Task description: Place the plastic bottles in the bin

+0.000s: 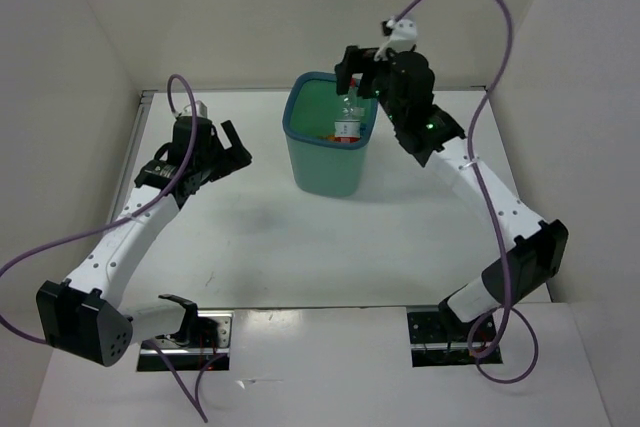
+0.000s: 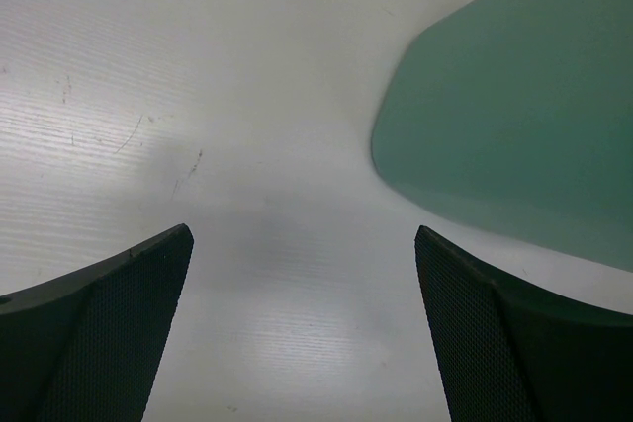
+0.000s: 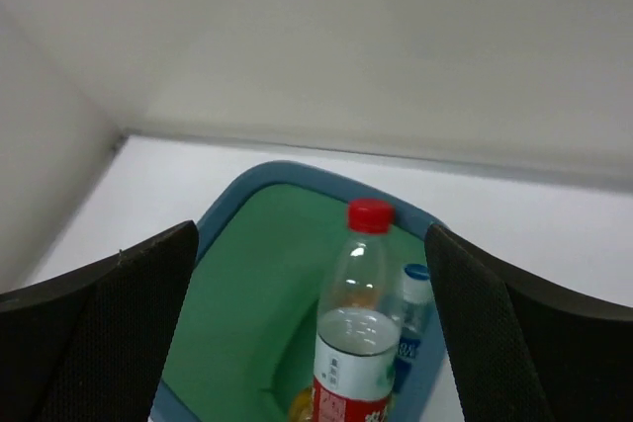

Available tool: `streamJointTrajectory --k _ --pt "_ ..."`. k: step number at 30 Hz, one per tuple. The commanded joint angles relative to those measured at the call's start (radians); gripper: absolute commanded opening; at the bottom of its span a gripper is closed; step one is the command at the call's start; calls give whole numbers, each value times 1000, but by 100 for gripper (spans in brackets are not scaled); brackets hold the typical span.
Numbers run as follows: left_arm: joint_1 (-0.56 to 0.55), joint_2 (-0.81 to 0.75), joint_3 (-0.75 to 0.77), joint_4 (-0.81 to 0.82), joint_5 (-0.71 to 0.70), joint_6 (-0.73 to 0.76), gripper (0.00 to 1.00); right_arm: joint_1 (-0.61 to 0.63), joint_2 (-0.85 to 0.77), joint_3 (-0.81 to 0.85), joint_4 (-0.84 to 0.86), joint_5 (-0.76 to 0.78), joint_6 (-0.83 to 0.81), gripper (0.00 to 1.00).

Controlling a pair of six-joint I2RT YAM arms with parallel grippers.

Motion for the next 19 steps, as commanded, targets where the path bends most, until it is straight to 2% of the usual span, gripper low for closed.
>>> streamJointTrajectory --k 1,2,3,4,8,12,19 --pt "14 8 30 3 -14 -12 100 -154 -61 92 -269 263 355 100" --pt "23 8 30 3 -3 -12 100 -204 -76 76 -365 243 399 100" --pt "23 17 39 3 -3 -12 100 -253 -93 16 -393 173 431 100" --pt "23 17 39 -9 -3 -12 100 -338 -136 -25 -394 148 477 100" --pt "32 35 49 -20 6 -12 100 -480 -214 -145 -436 148 550 100" --pt "32 35 58 -35 18 -12 100 -520 -236 -182 -450 148 541 100" --pt "32 -8 67 -69 -20 -12 100 -520 -168 -173 -489 97 530 100"
